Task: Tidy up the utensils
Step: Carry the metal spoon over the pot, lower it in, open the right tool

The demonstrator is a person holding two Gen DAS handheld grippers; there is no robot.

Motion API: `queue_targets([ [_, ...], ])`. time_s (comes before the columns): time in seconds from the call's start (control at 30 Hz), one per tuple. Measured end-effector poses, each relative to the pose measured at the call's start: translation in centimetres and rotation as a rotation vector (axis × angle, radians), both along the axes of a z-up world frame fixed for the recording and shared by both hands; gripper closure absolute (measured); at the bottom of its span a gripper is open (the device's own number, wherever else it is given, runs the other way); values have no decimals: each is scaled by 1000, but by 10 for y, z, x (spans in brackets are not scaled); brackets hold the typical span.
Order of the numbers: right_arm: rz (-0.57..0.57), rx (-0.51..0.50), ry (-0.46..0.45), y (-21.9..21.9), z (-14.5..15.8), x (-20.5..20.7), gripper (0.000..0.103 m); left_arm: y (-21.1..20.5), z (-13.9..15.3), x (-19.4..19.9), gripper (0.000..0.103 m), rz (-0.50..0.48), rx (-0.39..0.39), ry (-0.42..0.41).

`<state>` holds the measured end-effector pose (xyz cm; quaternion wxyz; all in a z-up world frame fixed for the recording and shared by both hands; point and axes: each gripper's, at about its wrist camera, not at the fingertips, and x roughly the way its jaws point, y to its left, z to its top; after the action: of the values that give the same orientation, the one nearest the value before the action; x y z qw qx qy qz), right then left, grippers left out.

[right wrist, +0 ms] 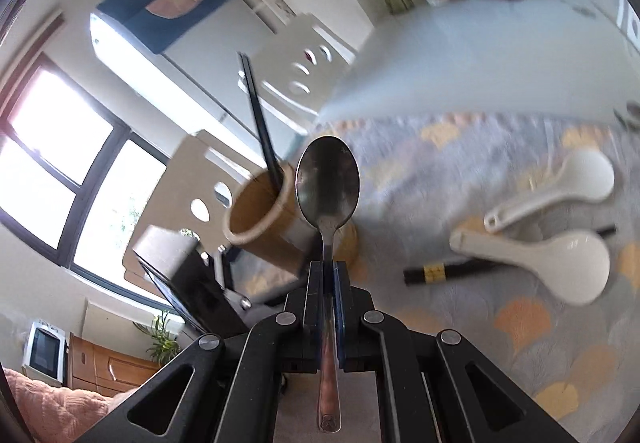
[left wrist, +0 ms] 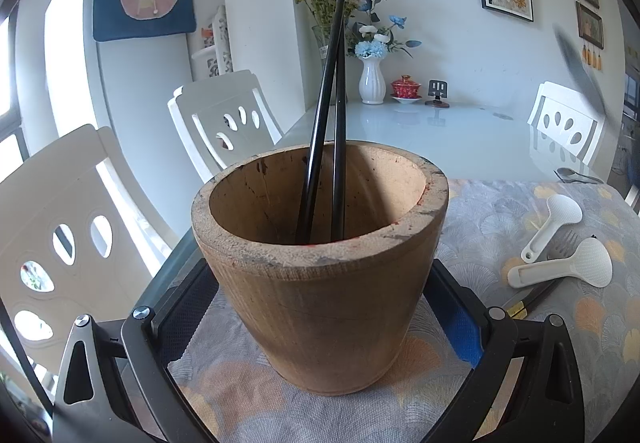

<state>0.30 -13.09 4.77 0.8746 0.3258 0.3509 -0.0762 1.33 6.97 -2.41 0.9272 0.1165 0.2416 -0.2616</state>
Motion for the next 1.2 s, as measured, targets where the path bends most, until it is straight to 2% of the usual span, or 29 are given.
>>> queue_targets([
  [0.17,8,-39,-77,-2,34,10,99,0,0,0,2,0,0,-1],
  [0.37,23,-101,-227,-3,83,26,99,0,0,0,2,0,0,0],
  [0.57,38,-153,-354,1,105,53,99,2,0,2,2,-4,-8,9],
  [0.73,91,-199,-386,11,106,83,99,2,0,1,2,-5,-10,10],
  [0.87,88,-240,-407,17,100,98,99,2,0,1,2,-5,-10,11],
  [1.2,103,-278,-363,27,71,119,99,2,0,1,2,-7,-13,15],
])
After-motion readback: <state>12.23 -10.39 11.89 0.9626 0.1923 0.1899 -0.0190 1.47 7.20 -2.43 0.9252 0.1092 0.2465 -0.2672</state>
